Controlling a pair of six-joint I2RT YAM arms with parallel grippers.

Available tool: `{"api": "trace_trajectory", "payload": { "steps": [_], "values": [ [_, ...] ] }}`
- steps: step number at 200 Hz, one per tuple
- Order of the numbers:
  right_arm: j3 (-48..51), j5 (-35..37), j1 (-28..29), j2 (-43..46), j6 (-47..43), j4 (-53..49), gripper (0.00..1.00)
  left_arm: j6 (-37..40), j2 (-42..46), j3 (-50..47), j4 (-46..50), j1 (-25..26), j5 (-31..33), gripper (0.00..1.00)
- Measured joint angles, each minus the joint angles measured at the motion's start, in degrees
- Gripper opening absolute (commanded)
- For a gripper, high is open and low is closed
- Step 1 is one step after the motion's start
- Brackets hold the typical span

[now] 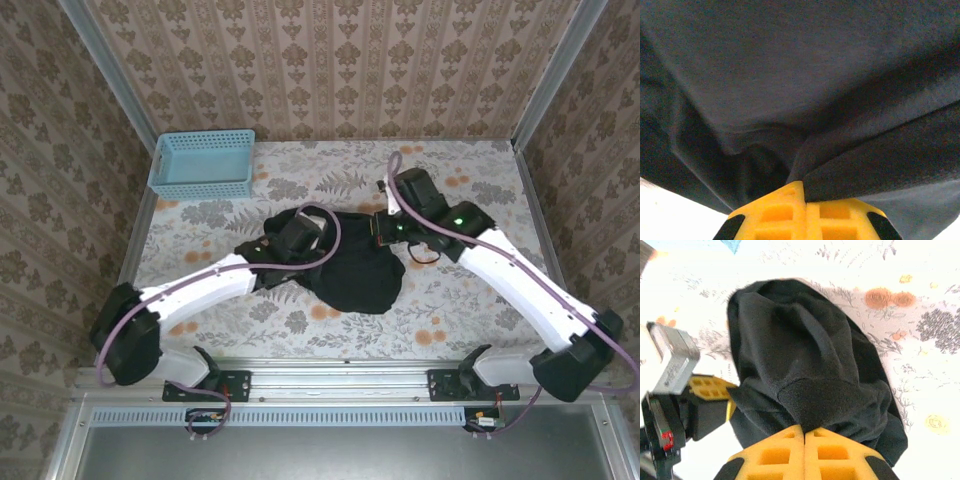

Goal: Fold the inside-out t-shirt

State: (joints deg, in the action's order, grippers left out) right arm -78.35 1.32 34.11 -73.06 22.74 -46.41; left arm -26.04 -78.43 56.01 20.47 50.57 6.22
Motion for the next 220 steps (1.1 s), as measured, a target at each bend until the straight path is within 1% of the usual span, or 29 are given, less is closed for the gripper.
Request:
{"api": "trace_trajectory", "payload": {
  "steps": [24, 38, 43, 61, 75, 96, 102, 103, 110, 111, 120, 139, 148, 162, 185, 220],
  "values": [
    [-3.76, -0.02, 1.46, 1.49, 0.76, -3.08, 0.00, 3.76, 5.42, 1.20, 0.39, -0.79, 2.36, 0.00],
    [-4.22, -0.46, 2.12, 0.63, 1.70, -3.08, 0.00, 4.90, 6.19, 1.20, 0.83, -1.70, 2.62, 0.00],
    [-4.22, -0.68, 2.23, -0.17, 2.12, -3.04, 0.00, 5.16, 6.08, 1.18, 1.05, -1.99, 2.62, 0.04],
    [-4.35, -1.68, 2.29, -4.37, 3.74, -2.19, 0.00, 5.33, 5.40, 0.28, 1.95, -2.14, 2.58, 0.13],
    [-4.70, -2.49, 2.62, -8.81, 4.79, -0.44, 0.00, 5.05, 5.90, -2.01, 1.42, -1.36, 1.84, 0.28],
    [-5.55, -4.39, 3.26, -13.84, 6.14, 1.95, 0.00, 3.19, 8.48, -6.80, -1.60, 0.24, -0.26, 0.37],
    [-5.68, -5.01, 3.39, -14.51, 6.51, 2.58, 0.00, 2.75, 9.25, -8.00, -2.84, 0.63, -0.72, 0.41],
    [-5.70, -5.07, 3.41, -14.62, 6.56, 2.69, 0.00, 2.78, 9.35, -8.15, -2.99, 0.72, -0.81, 0.43],
    [-6.05, -5.79, 3.58, -15.15, 7.17, 3.32, 0.00, 2.38, 10.14, -9.33, -4.44, 1.38, -1.31, 0.47],
    [-6.08, -5.90, 3.61, -15.19, 7.23, 3.41, 0.00, 2.21, 10.21, -9.42, -4.59, 1.44, -1.31, 0.49],
    [-6.45, -6.71, 3.76, -15.45, 7.74, 4.33, 0.00, 1.60, 10.64, -10.19, -6.54, 2.23, -1.75, 0.54],
    [-6.93, -8.31, 3.98, -15.56, 9.07, 6.40, 0.00, 1.51, 10.29, -10.51, -11.08, 3.93, -2.84, 0.63],
    [-6.97, -9.16, 4.09, -15.56, 9.55, 7.37, 0.00, 1.25, 9.79, -10.51, -13.44, 4.42, -3.54, 0.66],
    [-6.95, -10.43, 4.26, -15.56, 10.64, 8.74, 0.00, 0.94, 8.44, -10.51, -16.48, 4.52, -3.65, 0.65],
    [-6.58, -10.84, 4.15, -15.56, 12.07, 10.12, 0.00, -0.57, 5.73, -10.51, -19.98, 3.23, -3.04, 0.53],
    [-3.72, -10.86, 4.31, -15.17, 13.73, 12.90, 0.00, -3.52, 1.64, -10.51, -25.03, -1.11, -4.61, 0.20]
  ]
}}
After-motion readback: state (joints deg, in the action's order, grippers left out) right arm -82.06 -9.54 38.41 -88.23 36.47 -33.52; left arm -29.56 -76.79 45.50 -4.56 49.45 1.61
